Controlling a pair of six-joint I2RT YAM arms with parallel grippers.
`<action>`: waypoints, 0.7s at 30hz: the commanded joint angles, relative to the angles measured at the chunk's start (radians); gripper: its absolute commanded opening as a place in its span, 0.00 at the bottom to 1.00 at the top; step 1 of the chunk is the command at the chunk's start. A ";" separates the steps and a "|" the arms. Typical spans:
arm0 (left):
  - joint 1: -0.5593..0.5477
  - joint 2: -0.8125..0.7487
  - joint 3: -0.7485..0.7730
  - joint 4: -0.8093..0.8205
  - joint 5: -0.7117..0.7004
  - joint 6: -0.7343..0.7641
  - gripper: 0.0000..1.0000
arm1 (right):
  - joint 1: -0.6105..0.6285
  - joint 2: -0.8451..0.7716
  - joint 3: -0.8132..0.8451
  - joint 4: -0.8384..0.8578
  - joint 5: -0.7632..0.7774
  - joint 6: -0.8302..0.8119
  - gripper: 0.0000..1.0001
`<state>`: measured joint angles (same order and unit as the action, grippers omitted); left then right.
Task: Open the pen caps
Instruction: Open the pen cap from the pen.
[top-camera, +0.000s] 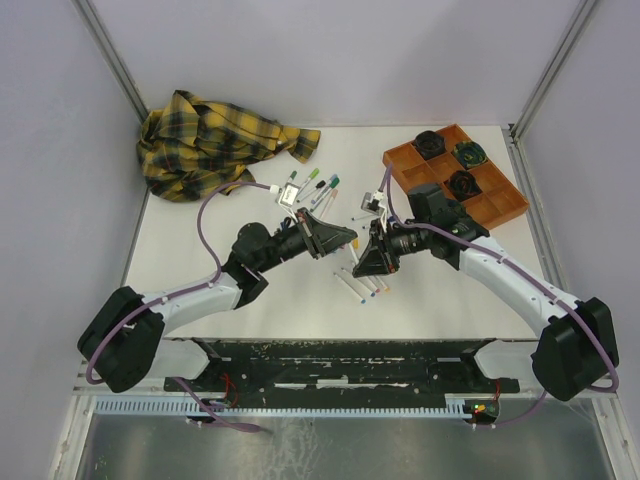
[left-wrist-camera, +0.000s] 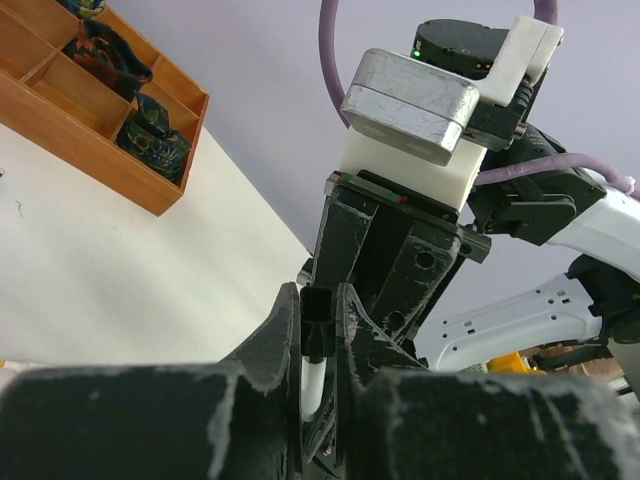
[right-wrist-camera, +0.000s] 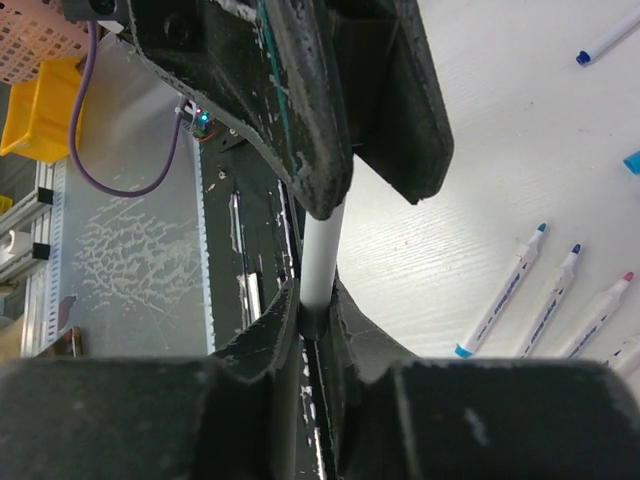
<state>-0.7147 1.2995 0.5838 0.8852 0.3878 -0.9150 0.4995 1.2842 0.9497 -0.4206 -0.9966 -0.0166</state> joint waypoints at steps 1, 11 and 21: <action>0.003 -0.011 0.028 0.034 0.000 -0.011 0.03 | 0.010 -0.008 0.047 0.034 0.000 -0.004 0.26; -0.022 0.008 -0.021 0.162 -0.027 -0.029 0.03 | -0.010 -0.035 -0.035 0.280 -0.012 0.217 0.40; -0.027 -0.018 -0.029 0.157 -0.067 0.030 0.03 | -0.011 -0.032 -0.039 0.285 -0.014 0.227 0.07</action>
<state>-0.7372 1.3231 0.5575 0.9981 0.3576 -0.9154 0.4934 1.2671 0.9115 -0.1829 -1.0000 0.1989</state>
